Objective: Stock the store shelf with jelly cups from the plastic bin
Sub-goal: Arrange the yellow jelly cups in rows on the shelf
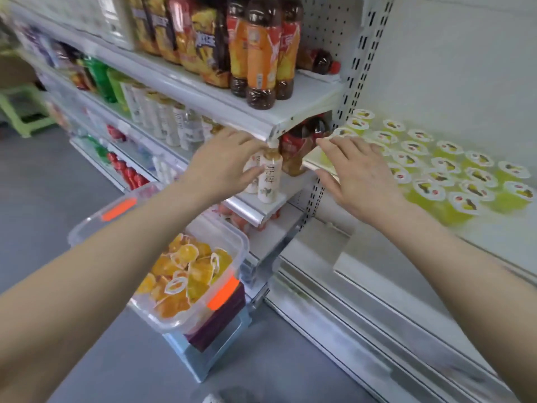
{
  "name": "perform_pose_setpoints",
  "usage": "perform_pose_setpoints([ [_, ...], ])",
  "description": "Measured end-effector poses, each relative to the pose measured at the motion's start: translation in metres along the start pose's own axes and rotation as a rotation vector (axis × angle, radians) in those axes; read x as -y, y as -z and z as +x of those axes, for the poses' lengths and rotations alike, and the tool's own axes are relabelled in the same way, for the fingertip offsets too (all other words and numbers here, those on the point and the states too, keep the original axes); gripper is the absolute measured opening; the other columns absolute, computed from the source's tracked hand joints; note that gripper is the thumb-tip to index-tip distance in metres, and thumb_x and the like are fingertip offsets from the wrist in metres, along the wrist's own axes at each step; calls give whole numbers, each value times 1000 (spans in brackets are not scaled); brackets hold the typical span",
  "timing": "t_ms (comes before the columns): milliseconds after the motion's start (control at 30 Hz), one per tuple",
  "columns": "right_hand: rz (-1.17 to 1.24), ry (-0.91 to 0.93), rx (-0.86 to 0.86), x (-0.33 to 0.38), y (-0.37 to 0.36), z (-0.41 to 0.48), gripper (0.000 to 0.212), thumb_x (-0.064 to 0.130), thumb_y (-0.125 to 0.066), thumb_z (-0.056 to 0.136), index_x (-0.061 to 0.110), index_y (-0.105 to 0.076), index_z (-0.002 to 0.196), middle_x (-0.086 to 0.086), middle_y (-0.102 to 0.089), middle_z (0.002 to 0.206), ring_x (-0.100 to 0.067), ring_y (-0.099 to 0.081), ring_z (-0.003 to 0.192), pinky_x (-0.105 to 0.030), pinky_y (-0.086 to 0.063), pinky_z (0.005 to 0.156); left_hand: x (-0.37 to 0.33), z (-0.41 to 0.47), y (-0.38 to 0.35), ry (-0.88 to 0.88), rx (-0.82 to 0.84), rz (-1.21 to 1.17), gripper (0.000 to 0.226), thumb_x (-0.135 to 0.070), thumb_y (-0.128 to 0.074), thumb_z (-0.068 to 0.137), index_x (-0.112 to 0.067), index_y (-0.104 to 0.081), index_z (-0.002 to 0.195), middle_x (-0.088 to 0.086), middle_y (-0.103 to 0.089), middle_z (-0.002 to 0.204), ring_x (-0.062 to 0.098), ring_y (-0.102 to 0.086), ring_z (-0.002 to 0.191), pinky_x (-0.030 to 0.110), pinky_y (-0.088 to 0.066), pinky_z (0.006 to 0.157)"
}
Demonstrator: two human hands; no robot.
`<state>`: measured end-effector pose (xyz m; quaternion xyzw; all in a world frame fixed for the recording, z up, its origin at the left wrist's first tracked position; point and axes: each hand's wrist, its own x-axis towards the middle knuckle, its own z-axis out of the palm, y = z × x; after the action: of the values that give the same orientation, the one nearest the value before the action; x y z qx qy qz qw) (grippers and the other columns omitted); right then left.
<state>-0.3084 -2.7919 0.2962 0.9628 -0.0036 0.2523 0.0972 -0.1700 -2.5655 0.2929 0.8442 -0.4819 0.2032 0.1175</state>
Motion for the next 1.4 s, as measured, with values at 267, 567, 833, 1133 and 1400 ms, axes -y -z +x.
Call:
perform_pose_setpoints([
  [267, 189, 151, 66, 134, -81, 28, 49, 39, -47, 92, 8, -57, 129, -13, -61, 120, -35, -56, 107, -44, -44, 84, 122, -137, -17, 355, 104, -42, 41, -33, -64, 90, -14, -60, 127, 11, -64, 116, 35, -56, 106, 44, -42, 95],
  [567, 330, 387, 335, 225, -177, 64, 53, 28, -65, 87, 4, -54, 133, -17, -61, 120, -38, -58, 109, -48, -49, 94, 182, -240, -70, 723, 329, -84, 39, -35, -58, 92, -19, -60, 127, 7, -62, 125, 30, -52, 120, 44, -42, 102],
  [833, 441, 490, 632, 281, -262, 120, 55, 19, -50, 96, 17, -32, 148, -8, -47, 138, -27, -48, 123, -39, -46, 96, 199, -265, -114, 877, 442, -68, 32, -28, -57, 92, -25, -64, 123, 0, -65, 121, 28, -52, 114, 37, -39, 99],
  [1133, 369, 527, 880, 346, -371, 169, 51, 18, -36, 101, 21, -28, 151, -24, -50, 128, -41, -50, 114, -42, -43, 93, 204, -268, -131, 905, 450, -4, 28, -23, -58, 88, -24, -69, 114, -3, -69, 110, 25, -56, 104, 36, -38, 99],
  [1400, 433, 455, 951, 363, -399, 164, 39, 27, -32, 102, 30, -41, 140, -20, -42, 131, -39, -50, 111, -39, -46, 90, 204, -266, -131, 892, 506, 61, 29, -24, -58, 89, -25, -67, 117, -4, -67, 112, 23, -56, 103, 33, -40, 97],
])
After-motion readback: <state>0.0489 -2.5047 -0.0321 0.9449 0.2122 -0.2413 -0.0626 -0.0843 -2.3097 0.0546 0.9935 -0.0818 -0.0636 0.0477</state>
